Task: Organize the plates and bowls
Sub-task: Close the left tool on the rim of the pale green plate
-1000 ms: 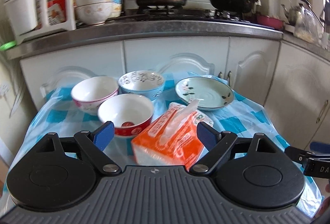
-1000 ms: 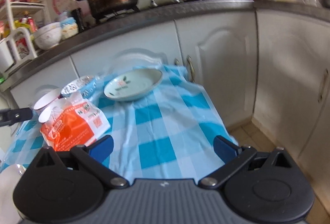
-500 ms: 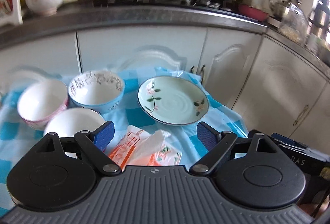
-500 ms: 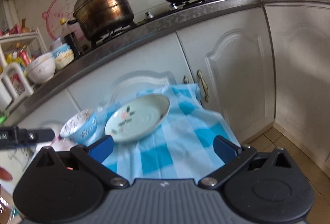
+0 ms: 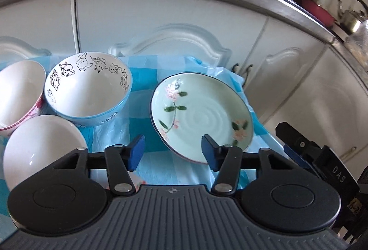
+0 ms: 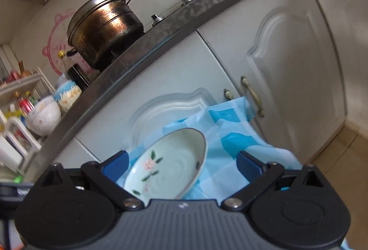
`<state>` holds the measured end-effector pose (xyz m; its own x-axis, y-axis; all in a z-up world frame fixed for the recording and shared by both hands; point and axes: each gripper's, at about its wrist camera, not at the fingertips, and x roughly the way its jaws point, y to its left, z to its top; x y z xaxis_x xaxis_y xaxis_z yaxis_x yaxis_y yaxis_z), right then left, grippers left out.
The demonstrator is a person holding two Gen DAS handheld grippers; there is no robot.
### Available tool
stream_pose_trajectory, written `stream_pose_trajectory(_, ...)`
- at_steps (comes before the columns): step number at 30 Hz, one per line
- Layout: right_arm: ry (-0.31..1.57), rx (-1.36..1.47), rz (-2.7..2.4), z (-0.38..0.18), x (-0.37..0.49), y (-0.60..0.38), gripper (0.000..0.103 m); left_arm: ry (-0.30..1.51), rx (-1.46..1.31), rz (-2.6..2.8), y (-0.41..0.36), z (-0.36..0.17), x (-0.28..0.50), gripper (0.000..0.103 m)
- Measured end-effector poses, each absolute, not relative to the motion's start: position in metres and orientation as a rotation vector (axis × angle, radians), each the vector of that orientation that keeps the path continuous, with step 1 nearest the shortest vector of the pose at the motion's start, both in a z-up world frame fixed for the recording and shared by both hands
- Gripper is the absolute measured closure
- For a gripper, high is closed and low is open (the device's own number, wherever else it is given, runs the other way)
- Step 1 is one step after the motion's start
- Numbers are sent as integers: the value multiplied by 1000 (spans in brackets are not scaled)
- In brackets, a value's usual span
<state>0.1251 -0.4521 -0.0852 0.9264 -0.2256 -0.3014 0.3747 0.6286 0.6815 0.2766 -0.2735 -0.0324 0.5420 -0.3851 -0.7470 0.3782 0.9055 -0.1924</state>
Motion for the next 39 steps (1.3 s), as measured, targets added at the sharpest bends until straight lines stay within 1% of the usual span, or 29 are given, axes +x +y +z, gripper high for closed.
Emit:
stream_pose_trajectory(2, 188, 865, -317, -93, 132, -459, 14, 898, -8, -448, -277, -36, 283, 45)
stream_pose_trajectory(4, 189, 906, -301, -99, 138, -464, 16, 902, -8, -434, -280, -38, 289, 47)
stream_pose_trajectory(9, 169, 937, -253, -109, 147, -466, 16, 927, 4, -421, -287, -50, 301, 51)
stream_pose_trajectory(16, 165, 935, -236, -112, 156, -468, 16, 976, -28, -413, -295, -64, 314, 64)
stream_pose_trajectory(25, 198, 930, -190, -120, 167, -470, 16, 962, -40, -381, -297, -78, 323, 69)
stream_pose_trajectory(29, 212, 884, -169, -116, 172, -466, 13, 939, -23, -379, -300, -82, 320, 70)
stream_pose_trajectory(32, 214, 877, -168, -116, 172, -465, 12, 923, -4, -385, -300, -83, 318, 71)
stream_pose_trajectory(34, 213, 873, -169, -115, 171, -465, 12, 913, 7, -387, -299, -83, 317, 73)
stream_pose_trajectory(39, 212, 763, -199, -107, 168, -452, 12, 900, -6, -408, -294, -81, 314, 77)
